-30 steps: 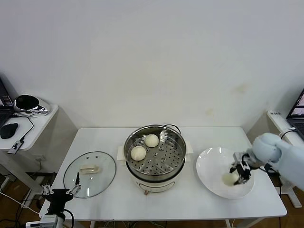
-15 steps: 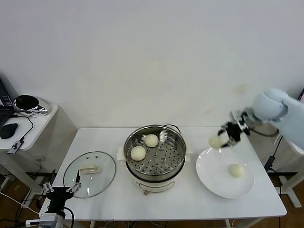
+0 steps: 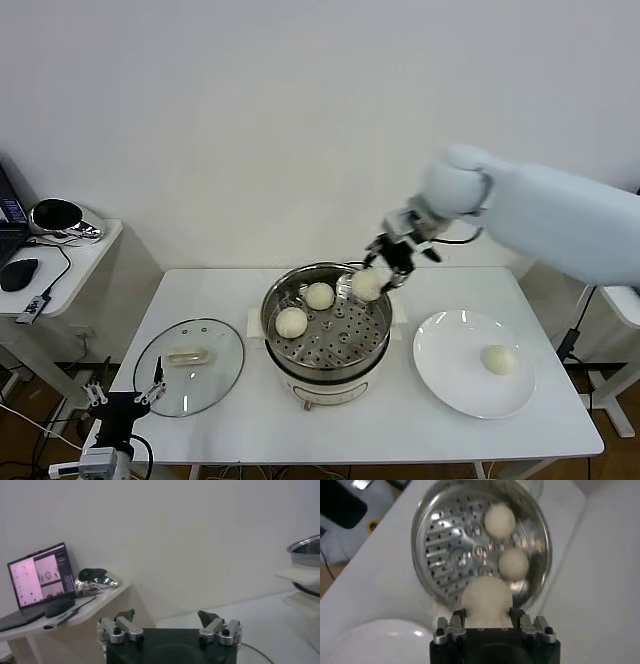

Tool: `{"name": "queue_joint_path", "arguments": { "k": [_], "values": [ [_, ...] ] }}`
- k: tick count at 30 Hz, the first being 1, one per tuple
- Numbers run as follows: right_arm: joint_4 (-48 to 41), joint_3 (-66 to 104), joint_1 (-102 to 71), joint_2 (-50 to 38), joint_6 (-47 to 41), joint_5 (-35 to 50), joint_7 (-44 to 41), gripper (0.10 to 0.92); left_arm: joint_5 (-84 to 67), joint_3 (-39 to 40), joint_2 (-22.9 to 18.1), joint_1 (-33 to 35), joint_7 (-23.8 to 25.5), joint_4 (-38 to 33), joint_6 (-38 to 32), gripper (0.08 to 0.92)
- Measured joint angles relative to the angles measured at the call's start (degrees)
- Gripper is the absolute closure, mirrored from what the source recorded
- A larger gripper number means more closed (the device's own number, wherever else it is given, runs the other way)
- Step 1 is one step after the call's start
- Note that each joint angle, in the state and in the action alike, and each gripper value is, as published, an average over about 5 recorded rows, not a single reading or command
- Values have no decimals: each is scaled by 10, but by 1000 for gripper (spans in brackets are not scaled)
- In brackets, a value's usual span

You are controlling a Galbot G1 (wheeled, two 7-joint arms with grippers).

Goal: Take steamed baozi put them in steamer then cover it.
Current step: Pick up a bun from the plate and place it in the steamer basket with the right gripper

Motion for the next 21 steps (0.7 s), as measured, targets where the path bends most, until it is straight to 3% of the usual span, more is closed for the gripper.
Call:
{"name": "queue_joint_path", "arguments": {
  "k": [9,21],
  "values": [
    [0,-31,-13,70,79,-51,11,457,0,-2,-5,1,-1,1,-3,177],
    [1,-50,-41,88,129,-90,15,454,0,-2,-4,0,-2,7,-6,177]
  ]
}}
